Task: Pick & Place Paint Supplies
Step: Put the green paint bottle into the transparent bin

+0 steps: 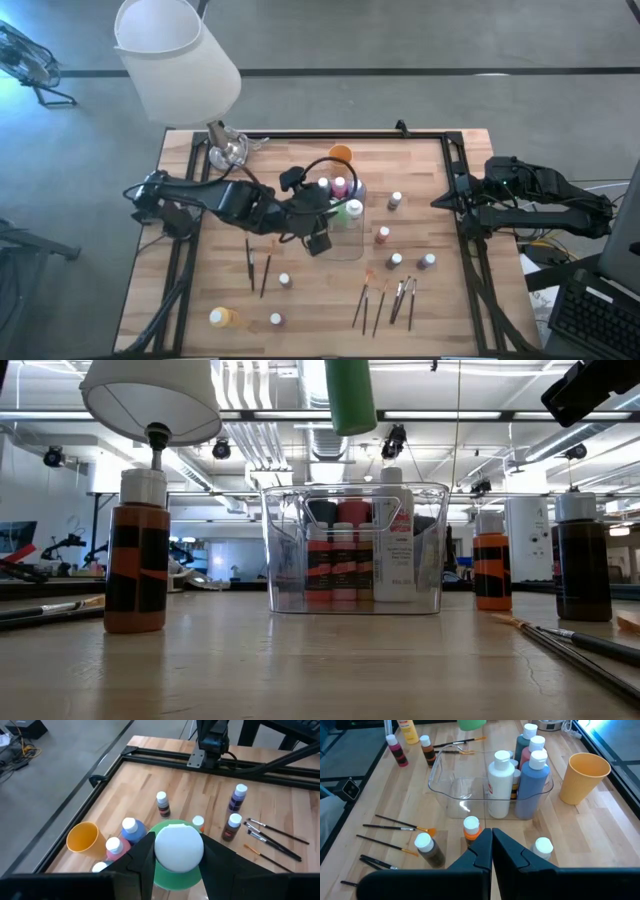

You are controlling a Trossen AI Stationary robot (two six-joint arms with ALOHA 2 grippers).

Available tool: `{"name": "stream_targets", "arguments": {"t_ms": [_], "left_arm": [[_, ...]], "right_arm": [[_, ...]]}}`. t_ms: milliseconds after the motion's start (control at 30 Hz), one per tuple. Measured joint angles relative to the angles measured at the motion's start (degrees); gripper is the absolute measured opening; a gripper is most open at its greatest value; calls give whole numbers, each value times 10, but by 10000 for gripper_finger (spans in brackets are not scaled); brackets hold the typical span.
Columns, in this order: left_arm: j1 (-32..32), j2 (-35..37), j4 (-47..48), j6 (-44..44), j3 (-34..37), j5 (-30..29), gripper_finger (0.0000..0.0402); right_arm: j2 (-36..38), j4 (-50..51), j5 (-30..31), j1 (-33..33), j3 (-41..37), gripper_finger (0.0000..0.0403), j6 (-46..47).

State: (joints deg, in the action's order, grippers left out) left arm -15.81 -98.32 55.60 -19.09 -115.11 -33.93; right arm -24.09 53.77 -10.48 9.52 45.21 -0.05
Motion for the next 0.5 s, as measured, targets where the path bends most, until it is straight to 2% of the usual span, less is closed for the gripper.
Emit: {"name": "stream_targets", "arguments": {"t_ms": [500], "left_arm": [[18, 0, 1, -5, 45, 1, 128]], "right_arm": [[0, 0, 0, 0, 0, 8, 0]]}}
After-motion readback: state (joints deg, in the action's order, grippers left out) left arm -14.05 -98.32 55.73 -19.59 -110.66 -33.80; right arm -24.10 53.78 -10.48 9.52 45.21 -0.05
